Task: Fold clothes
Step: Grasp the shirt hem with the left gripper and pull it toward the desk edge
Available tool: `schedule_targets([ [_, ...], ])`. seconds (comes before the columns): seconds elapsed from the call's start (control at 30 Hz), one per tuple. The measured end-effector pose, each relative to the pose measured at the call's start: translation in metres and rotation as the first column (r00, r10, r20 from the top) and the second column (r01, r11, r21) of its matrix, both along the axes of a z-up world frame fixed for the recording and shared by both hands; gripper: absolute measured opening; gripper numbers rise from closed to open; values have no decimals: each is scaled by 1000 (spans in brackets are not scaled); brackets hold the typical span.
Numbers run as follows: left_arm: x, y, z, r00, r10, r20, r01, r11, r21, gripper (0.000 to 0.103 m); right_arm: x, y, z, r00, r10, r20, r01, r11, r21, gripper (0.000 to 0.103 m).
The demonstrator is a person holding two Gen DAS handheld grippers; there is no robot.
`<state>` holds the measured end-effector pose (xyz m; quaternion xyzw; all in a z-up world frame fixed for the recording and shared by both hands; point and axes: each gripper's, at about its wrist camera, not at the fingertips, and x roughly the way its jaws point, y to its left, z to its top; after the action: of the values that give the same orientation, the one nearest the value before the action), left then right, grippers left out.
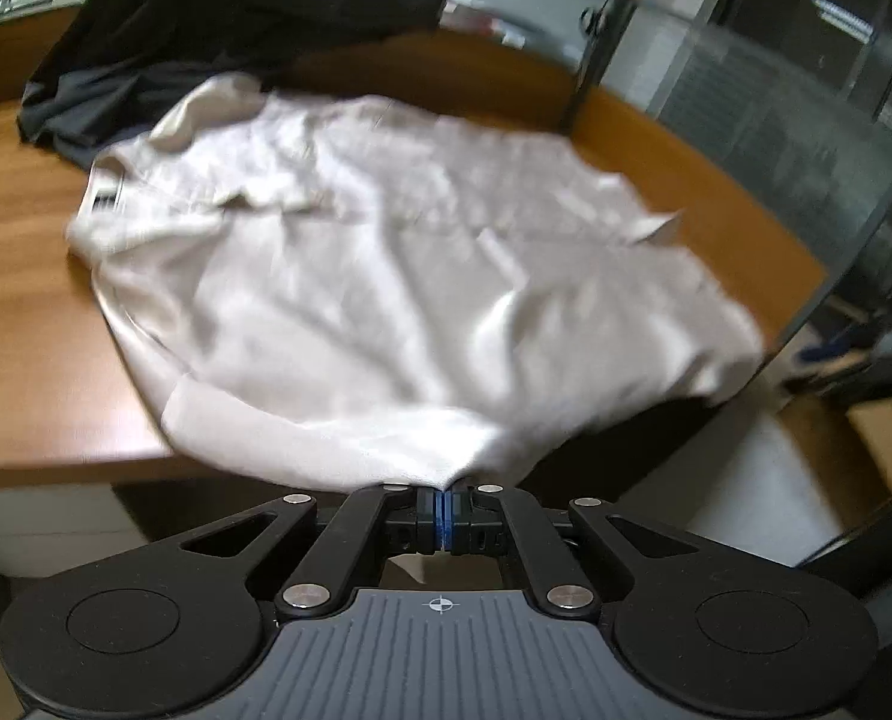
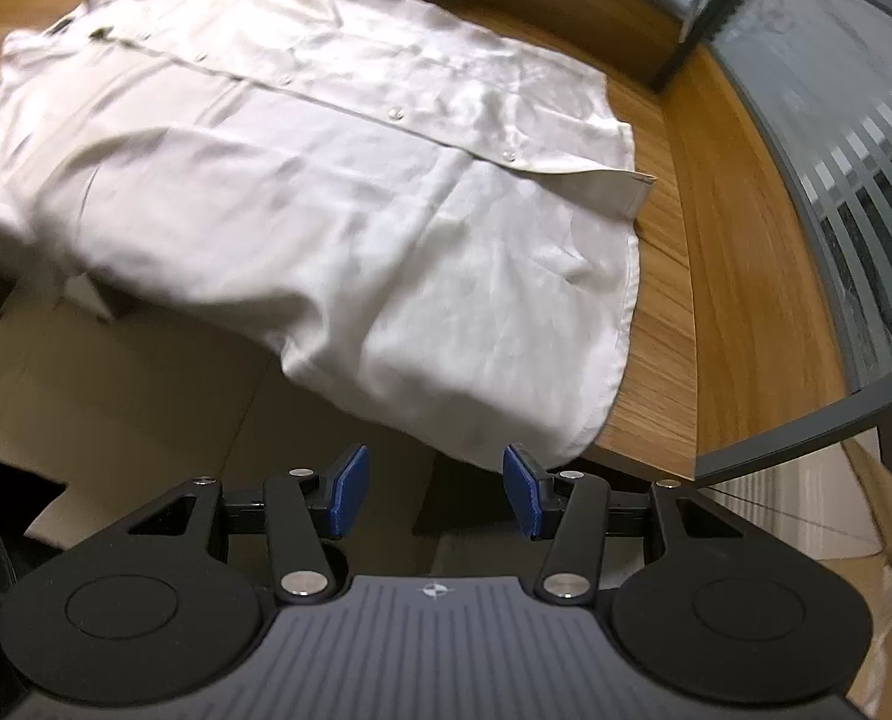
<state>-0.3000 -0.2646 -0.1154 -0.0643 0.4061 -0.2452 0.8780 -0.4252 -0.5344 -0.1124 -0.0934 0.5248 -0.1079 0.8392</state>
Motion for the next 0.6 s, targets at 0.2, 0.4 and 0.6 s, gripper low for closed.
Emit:
schedule_targets([
  [0.2, 22, -10, 43, 1000, -10, 21, 9, 1000, 28, 3, -2, -2, -34, 992, -106, 61, 106, 994, 15, 55],
  [0.4, 39, -6, 55, 998, 62, -17, -61, 996, 67, 3, -10, -9, -74, 985, -148, 92, 159, 979, -127, 55],
  [0.6, 39, -11, 60, 992, 121, -42, -117, 989, 93, 3, -6, 4, -93, 979, -127, 157, 158, 966, -206, 61],
])
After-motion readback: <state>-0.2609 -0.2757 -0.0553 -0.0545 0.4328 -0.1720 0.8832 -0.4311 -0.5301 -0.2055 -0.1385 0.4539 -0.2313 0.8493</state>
